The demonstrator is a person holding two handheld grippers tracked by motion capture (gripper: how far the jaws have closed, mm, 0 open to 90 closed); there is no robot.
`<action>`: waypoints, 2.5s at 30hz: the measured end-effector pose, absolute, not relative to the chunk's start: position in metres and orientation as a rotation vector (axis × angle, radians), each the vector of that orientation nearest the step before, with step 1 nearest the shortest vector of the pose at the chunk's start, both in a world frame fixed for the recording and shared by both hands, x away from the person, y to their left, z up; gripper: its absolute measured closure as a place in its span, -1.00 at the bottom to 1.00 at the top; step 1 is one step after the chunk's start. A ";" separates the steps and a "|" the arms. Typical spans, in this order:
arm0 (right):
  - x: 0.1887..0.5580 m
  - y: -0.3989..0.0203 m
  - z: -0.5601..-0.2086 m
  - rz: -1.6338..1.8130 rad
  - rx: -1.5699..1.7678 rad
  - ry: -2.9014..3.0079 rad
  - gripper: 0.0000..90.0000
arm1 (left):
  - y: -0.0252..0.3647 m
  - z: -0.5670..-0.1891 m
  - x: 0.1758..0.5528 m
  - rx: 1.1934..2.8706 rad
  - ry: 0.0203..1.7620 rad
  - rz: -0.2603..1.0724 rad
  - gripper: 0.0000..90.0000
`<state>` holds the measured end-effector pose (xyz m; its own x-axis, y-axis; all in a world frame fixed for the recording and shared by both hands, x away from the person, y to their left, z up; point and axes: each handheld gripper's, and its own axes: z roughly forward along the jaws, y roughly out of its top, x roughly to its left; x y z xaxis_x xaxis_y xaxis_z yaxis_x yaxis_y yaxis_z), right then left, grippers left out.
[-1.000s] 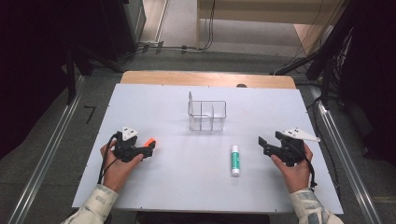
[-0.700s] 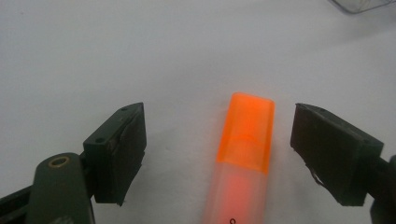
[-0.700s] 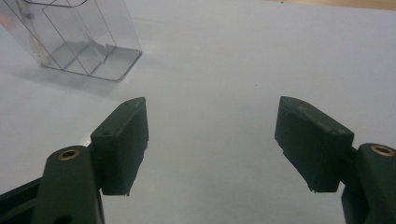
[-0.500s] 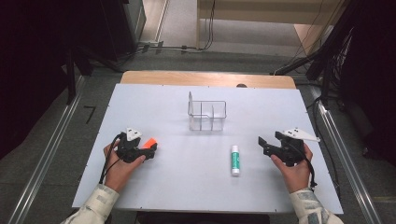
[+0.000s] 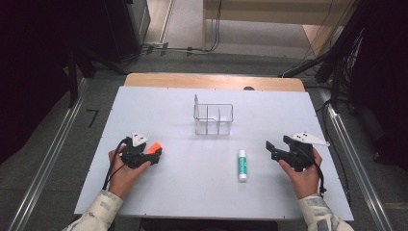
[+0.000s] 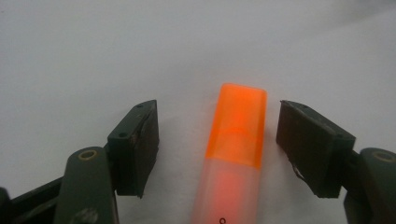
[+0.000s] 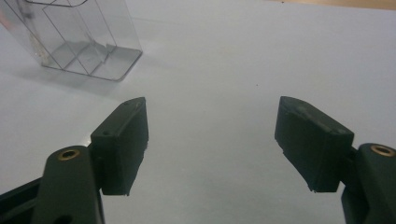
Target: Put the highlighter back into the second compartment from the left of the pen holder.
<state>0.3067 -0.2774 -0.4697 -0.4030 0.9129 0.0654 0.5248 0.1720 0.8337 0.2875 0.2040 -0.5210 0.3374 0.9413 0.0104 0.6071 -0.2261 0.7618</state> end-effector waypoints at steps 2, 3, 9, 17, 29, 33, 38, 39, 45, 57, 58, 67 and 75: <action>0.307 -0.277 -0.470 1.134 1.352 2.001 -0.45 | 0.203 -0.521 0.287 1.938 1.335 0.638 -0.14; 0.307 -0.277 -0.470 1.134 1.353 2.001 -0.45 | 0.203 -0.521 0.286 1.940 1.324 0.631 -0.06; 0.307 -0.276 -0.470 1.132 1.355 2.003 -0.45 | 0.203 -0.521 0.287 1.936 1.304 0.613 0.40; 0.307 -0.276 -0.470 1.129 1.356 2.003 -0.45 | 0.199 -0.522 0.285 1.944 1.310 0.656 0.50; 0.307 -0.273 -0.470 1.130 1.344 2.007 -0.45 | 0.201 -0.522 0.286 1.931 1.316 0.641 0.51; 0.307 -0.274 -0.470 1.133 1.345 2.006 -0.45 | 0.201 -0.521 0.287 1.923 1.317 0.626 0.51; 0.308 -0.275 -0.470 1.132 1.350 2.004 -0.45 | 0.200 -0.518 0.288 1.909 1.301 0.586 0.51; 0.308 -0.275 -0.470 1.132 1.351 2.004 -0.45 | 0.200 -0.517 0.287 1.906 1.296 0.582 0.51; 0.307 -0.275 -0.470 1.129 1.351 2.002 -0.45 | 0.196 -0.512 0.288 1.873 1.273 0.550 0.51; 0.308 -0.275 -0.470 1.132 1.350 1.999 -0.45 | 0.181 -0.498 0.287 1.844 1.210 0.490 0.51; 0.308 -0.275 -0.470 1.131 1.350 1.998 -0.45 | 0.179 -0.497 0.287 1.844 1.208 0.488 0.51; 0.309 -0.275 -0.470 1.135 1.350 2.001 -0.45 | 0.161 -0.484 0.293 1.824 1.169 0.444 0.51; 0.309 -0.275 -0.470 1.140 1.349 2.002 -0.45 | 0.150 -0.478 0.299 1.821 1.145 0.431 0.51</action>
